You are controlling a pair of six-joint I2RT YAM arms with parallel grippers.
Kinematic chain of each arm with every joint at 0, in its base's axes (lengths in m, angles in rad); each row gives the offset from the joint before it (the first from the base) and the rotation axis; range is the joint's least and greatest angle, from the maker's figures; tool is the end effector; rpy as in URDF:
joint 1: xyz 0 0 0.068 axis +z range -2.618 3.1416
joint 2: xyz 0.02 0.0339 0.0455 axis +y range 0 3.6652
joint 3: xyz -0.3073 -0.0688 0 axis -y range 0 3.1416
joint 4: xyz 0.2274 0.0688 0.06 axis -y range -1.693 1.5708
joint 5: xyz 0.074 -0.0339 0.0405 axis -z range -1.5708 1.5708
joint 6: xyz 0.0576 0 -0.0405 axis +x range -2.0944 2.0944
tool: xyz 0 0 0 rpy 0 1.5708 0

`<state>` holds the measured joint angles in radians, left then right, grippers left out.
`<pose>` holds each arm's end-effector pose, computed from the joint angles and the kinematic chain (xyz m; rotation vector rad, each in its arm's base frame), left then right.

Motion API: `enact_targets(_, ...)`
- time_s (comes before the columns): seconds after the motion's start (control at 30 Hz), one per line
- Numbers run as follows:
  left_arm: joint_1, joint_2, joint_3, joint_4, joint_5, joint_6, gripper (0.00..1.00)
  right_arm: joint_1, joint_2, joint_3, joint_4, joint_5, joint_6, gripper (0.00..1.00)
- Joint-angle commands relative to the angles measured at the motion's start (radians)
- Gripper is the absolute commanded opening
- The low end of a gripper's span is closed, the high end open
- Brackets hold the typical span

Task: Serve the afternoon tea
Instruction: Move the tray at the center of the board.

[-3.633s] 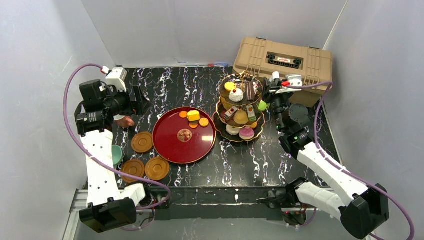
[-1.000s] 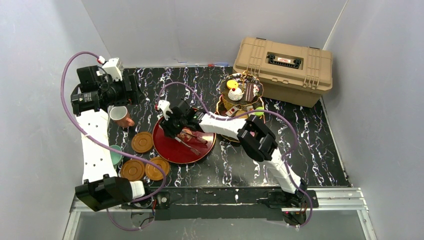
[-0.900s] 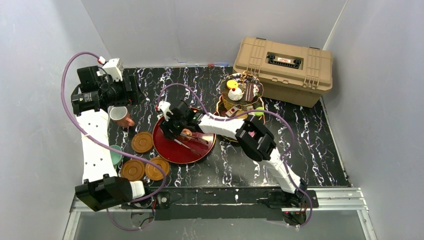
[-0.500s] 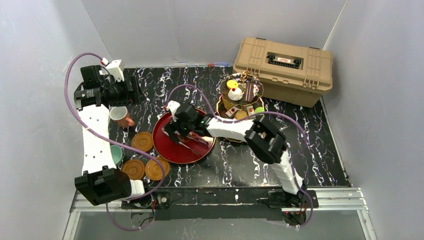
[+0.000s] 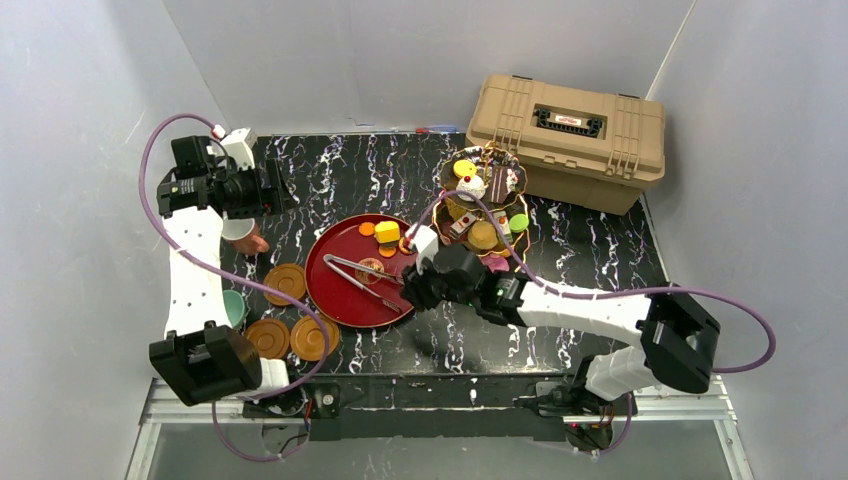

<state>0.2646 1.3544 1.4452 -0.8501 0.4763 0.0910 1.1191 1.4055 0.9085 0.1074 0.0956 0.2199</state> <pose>0.2635 0.0440 0.4078 0.0386 2.2541 -0.3654 0.1444 0.2850 0.3110 -0.8283 1.8671 0.7728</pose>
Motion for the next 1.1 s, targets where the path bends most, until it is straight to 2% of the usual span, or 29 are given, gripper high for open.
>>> enact_targets(0.0, -0.004, -0.061, -0.019, -0.005, 0.033, 0.009, 0.81, 0.053, -0.038, -0.124, -0.011, 0.049, 0.1, 0.43)
enact_targets(0.2, -0.004, -0.073, -0.016, -0.032, 0.027, 0.03, 0.83, 0.115, 0.005, -0.205, 0.051, 0.098, 0.13, 0.51)
enact_targets(0.5, -0.004, -0.076, 0.025, -0.058, 0.028, 0.034, 0.84, 0.119, 0.201, -0.161, 0.21, 0.116, 0.144, 0.52)
enact_targets(0.67, -0.005, -0.076, 0.044, -0.07, 0.021, 0.038, 0.84, 0.097, 0.303, -0.102, 0.331, 0.13, 0.186, 0.56)
enact_targets(1.07, -0.003, -0.091, 0.05, -0.091, 0.006, 0.08, 0.86, -0.007, 0.501, 0.133, 0.413, 0.156, 0.225, 0.57)
